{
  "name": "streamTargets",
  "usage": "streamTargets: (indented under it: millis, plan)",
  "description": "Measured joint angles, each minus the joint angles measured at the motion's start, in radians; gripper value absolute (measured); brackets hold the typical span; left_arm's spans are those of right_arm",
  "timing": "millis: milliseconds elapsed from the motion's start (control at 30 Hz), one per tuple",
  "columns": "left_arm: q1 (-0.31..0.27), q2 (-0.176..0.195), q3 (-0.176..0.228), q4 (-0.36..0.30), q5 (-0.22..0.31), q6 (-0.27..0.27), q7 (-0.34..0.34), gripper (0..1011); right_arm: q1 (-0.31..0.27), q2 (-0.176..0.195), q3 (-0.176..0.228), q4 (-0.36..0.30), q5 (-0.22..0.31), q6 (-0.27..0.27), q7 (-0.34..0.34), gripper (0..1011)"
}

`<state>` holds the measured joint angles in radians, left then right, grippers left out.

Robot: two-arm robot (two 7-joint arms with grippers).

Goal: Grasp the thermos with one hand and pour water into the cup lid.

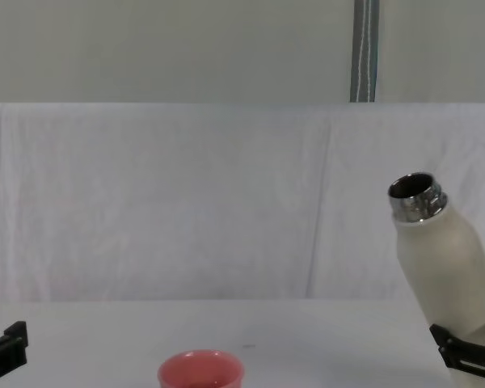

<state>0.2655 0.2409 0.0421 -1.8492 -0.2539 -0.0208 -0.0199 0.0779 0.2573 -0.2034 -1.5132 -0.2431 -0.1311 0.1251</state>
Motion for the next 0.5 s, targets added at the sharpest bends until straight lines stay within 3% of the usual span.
streamTargets:
  millis: [500]
  plan:
    - [0.0,0.0,0.0,0.0,0.0,0.0,0.0,1001,0.006,-0.058,0.025,0.003,0.142,0.039,0.06,944]
